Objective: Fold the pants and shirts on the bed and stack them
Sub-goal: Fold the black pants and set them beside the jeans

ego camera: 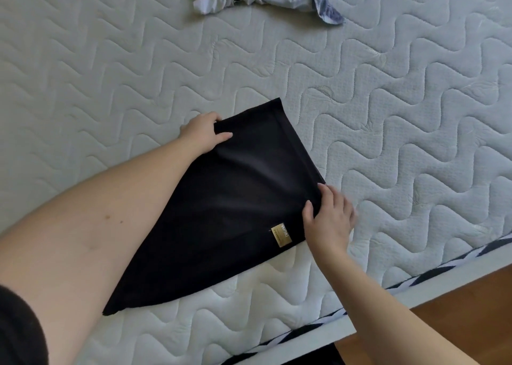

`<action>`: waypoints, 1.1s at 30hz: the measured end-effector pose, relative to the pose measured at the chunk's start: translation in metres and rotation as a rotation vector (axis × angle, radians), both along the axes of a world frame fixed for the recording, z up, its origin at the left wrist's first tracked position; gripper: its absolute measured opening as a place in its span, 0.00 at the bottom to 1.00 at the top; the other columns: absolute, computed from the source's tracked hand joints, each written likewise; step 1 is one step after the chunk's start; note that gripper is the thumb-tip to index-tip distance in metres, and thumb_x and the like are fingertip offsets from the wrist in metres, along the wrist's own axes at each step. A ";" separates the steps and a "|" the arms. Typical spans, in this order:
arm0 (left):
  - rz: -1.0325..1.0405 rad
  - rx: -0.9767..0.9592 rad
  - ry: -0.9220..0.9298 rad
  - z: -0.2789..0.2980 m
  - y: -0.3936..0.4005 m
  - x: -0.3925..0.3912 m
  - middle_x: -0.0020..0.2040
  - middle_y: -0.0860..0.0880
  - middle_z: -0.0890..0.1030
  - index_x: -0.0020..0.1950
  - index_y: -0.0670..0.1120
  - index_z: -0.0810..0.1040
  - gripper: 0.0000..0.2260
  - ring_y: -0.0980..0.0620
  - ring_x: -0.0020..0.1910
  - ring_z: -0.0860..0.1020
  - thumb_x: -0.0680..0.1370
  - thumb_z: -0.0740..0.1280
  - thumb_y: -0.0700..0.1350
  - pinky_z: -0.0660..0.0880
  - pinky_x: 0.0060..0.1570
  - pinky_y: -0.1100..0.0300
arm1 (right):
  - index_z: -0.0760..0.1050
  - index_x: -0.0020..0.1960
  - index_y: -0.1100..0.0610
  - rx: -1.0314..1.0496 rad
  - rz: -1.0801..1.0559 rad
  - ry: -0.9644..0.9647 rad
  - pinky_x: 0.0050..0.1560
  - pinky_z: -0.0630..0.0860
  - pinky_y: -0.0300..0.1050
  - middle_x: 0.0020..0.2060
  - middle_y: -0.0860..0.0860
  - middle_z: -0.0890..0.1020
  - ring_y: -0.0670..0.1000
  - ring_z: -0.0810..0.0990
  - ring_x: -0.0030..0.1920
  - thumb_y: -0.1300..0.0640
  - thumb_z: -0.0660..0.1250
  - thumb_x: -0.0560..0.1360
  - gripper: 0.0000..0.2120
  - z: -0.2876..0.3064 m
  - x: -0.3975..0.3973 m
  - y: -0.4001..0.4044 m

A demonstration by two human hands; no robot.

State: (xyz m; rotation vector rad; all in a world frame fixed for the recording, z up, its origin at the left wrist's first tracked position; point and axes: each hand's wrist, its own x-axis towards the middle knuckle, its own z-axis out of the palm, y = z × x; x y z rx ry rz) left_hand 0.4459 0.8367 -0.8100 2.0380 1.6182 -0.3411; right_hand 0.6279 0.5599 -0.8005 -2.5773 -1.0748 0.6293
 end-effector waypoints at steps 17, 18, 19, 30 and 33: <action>0.174 -0.175 0.078 0.000 -0.050 -0.207 0.54 0.44 0.78 0.56 0.44 0.79 0.22 0.44 0.52 0.77 0.73 0.71 0.61 0.75 0.55 0.50 | 0.56 0.79 0.50 -0.154 0.804 -0.074 0.76 0.49 0.54 0.79 0.50 0.55 0.54 0.51 0.79 0.41 0.53 0.82 0.29 -0.024 -0.121 0.059; 0.152 -0.182 0.077 -0.002 -0.054 -0.212 0.54 0.44 0.77 0.56 0.45 0.79 0.22 0.44 0.51 0.76 0.73 0.71 0.60 0.75 0.54 0.50 | 0.56 0.79 0.50 -0.149 0.813 -0.077 0.76 0.50 0.54 0.79 0.50 0.55 0.55 0.51 0.79 0.41 0.53 0.82 0.29 -0.023 -0.125 0.062; 0.138 -0.184 0.073 -0.003 -0.058 -0.217 0.54 0.44 0.77 0.57 0.45 0.78 0.20 0.44 0.51 0.76 0.74 0.71 0.58 0.75 0.54 0.50 | 0.55 0.79 0.49 -0.144 0.834 -0.077 0.76 0.50 0.54 0.79 0.50 0.55 0.55 0.51 0.79 0.41 0.53 0.82 0.29 -0.022 -0.131 0.066; 0.506 -0.106 -0.136 -0.010 -0.095 -0.274 0.45 0.52 0.79 0.50 0.50 0.74 0.12 0.51 0.44 0.77 0.79 0.62 0.58 0.74 0.46 0.54 | 0.45 0.80 0.45 -0.245 1.133 0.011 0.76 0.43 0.58 0.80 0.48 0.43 0.54 0.42 0.79 0.37 0.50 0.81 0.31 -0.028 -0.208 0.090; 0.420 -0.242 -0.222 -0.007 -0.110 -0.285 0.47 0.58 0.77 0.55 0.53 0.75 0.16 0.56 0.44 0.75 0.75 0.68 0.62 0.69 0.46 0.59 | 0.42 0.80 0.45 -0.316 1.130 -0.027 0.76 0.42 0.59 0.79 0.48 0.39 0.54 0.39 0.79 0.36 0.49 0.81 0.32 -0.035 -0.210 0.088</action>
